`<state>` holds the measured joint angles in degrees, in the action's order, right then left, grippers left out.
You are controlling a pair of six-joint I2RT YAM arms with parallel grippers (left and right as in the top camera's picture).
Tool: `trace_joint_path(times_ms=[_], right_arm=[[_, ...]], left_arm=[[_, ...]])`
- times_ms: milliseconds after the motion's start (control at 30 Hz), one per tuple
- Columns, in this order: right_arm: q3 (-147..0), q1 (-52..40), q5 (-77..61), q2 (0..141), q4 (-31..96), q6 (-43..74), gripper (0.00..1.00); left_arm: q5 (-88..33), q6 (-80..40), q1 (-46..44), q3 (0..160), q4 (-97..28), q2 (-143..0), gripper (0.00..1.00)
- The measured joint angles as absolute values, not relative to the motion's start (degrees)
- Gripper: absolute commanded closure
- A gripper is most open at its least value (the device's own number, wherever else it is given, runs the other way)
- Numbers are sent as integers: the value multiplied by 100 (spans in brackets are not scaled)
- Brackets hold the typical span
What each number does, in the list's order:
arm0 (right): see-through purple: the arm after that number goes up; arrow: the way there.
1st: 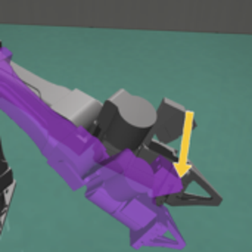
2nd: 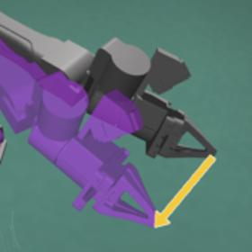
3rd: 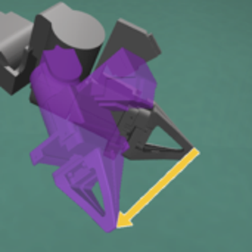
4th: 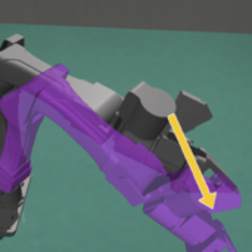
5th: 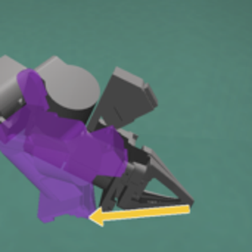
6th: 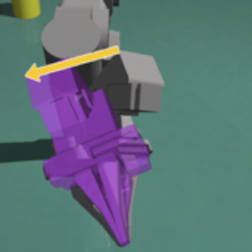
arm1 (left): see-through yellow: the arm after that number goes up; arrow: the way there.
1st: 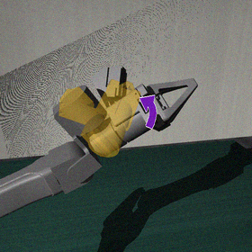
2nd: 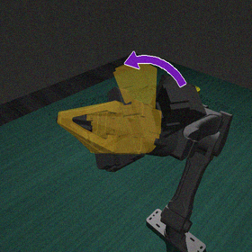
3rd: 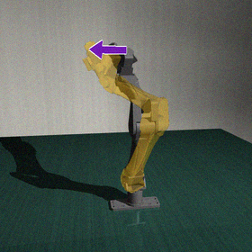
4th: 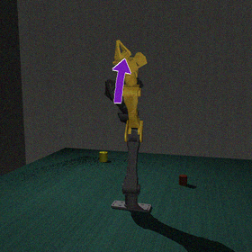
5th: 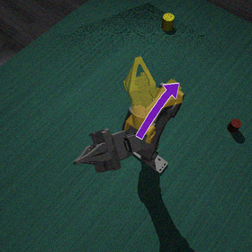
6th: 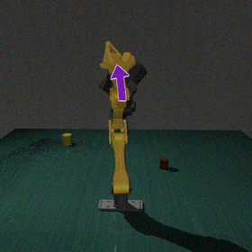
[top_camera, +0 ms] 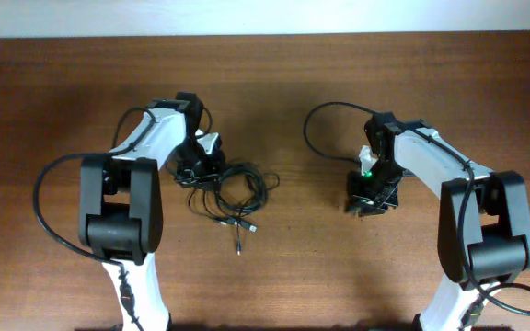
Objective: Untangle cables
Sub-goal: 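Pull the held cables apart, left gripper leftward, right gripper rightward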
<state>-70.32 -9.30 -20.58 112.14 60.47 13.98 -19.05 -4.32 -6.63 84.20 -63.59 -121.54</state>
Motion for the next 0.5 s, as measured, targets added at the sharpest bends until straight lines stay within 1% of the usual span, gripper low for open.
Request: trace_joint_path(times_ms=[67, 133, 167, 200, 267, 333, 433, 500], right_arm=[[-7032, -930, -2919, 11214, 6060, 915, 38], [-7035, -930, -4104, 11214, 6337, 54, 34], [-7035, -923, -4545, 11214, 6510, -285, 30], [-7032, -902, -4950, 11214, 6670, -607, 28], [-7035, -775, -5625, 11214, 6893, -1138, 26], [-7035, -493, -6287, 11214, 6956, -1632, 26], [-7035, -198, -7037, 11214, 7078, -2025, 26], [-7039, -143, -7448, 11214, 7496, -2628, 26]], left_arm=[[-2733, 119, -711, 8407, -6337, -12154, 100], [-3839, 834, -714, 8399, -6473, -12154, 100], [-4357, 1262, -683, 8418, -6700, -12156, 100], [-4709, 1675, -626, 8486, -7015, -12154, 100], [-5142, 2606, -458, 8729, -7575, -12134, 100], [-5360, 3430, -336, 8930, -7828, -11952, 100], [-5533, 4132, -338, 8980, -7885, -11441, 100], [-5754, 4698, -386, 8986, -8031, -11181, 100]])
